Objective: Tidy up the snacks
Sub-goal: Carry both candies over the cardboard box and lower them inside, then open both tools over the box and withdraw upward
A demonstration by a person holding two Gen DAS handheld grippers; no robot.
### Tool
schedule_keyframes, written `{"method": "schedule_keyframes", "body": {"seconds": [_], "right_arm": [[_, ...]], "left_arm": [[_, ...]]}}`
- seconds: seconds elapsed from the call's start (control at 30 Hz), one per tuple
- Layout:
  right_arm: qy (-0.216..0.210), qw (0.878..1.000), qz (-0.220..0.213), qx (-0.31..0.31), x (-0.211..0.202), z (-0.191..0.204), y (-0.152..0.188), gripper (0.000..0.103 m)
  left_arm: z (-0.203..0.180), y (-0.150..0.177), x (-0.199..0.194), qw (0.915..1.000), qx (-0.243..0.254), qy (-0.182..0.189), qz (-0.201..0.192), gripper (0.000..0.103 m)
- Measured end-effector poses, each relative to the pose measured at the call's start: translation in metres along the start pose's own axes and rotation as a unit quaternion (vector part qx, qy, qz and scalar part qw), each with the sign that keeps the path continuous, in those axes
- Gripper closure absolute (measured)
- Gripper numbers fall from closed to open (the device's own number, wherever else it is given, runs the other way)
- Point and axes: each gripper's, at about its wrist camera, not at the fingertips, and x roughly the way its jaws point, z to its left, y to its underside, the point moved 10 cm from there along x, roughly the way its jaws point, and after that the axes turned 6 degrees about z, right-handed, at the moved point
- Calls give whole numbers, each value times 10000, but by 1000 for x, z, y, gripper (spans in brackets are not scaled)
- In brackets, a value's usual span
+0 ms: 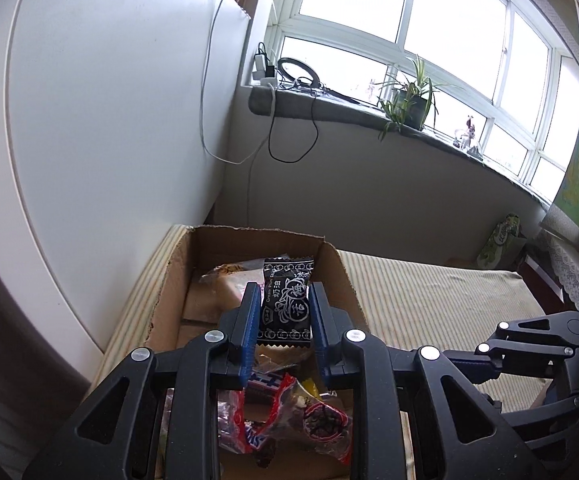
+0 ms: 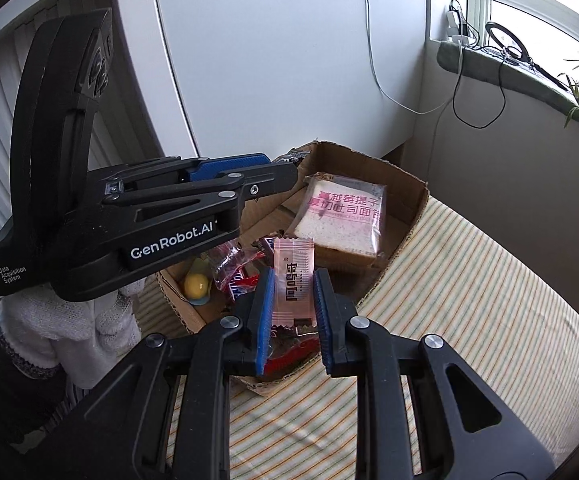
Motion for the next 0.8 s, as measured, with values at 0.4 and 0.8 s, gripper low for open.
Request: {"method": "schedule_keyframes", "body": {"seconds": [0.4,0.8], "right_arm": [[-184,9996,160,113,12,6,5,82],[-195,9995,226,132,18,3,8,82]], "left_arm": [[6,4,11,9998,-76,-101,164,80],[8,4,13,9997,-74,-151,189,80]]}}
